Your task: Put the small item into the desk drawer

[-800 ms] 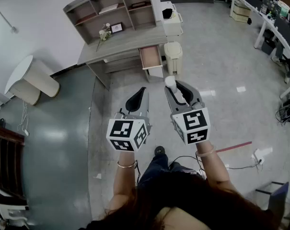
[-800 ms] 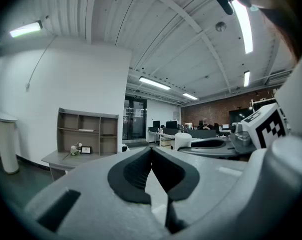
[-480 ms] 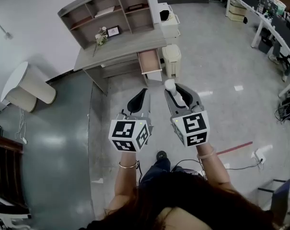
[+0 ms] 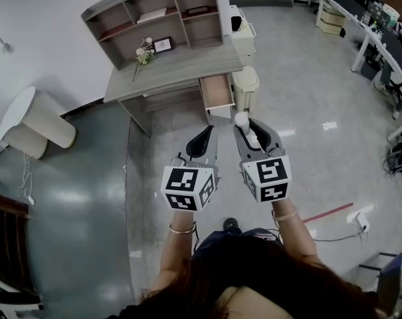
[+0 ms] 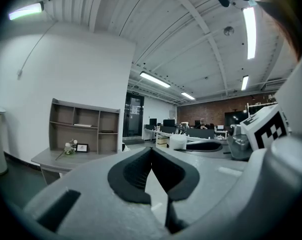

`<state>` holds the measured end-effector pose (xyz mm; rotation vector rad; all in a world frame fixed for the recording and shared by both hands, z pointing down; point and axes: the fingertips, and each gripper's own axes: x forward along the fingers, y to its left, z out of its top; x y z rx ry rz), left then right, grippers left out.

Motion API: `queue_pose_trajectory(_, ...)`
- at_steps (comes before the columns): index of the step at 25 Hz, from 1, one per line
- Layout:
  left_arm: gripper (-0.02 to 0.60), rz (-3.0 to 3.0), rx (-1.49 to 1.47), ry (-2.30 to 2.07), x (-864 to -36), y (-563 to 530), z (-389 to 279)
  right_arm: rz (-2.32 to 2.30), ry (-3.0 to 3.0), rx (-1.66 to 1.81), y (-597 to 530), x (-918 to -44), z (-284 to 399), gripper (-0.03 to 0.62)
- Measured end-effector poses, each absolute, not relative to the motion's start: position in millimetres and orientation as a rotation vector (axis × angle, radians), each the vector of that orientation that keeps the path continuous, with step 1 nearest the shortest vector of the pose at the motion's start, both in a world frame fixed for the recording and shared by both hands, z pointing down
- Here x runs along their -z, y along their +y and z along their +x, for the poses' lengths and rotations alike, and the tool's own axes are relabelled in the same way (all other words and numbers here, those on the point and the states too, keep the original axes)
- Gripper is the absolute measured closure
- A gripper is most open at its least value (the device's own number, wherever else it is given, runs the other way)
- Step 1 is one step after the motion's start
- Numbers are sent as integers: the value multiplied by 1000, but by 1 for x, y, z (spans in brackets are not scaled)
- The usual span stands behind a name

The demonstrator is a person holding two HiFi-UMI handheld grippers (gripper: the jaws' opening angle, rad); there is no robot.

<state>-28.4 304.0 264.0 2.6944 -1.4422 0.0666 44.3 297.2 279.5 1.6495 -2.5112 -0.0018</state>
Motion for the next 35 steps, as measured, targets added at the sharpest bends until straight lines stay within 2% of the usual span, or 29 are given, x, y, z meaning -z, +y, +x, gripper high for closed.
queue_pose_trajectory(8, 566, 2705, -68, -1389, -267, 273, -46, 1683, -2499, -3, 266, -276, 20, 476)
queue_pose_trajectory(19, 566, 2696, -65, -1368, -277, 221, -39, 1669, -2469, 30, 213, -286, 23, 474)
queue_pose_trajectory(35, 566, 2638, -94, -1427, -285, 74, -27, 1601, -2518, 2, 72, -290, 34, 474)
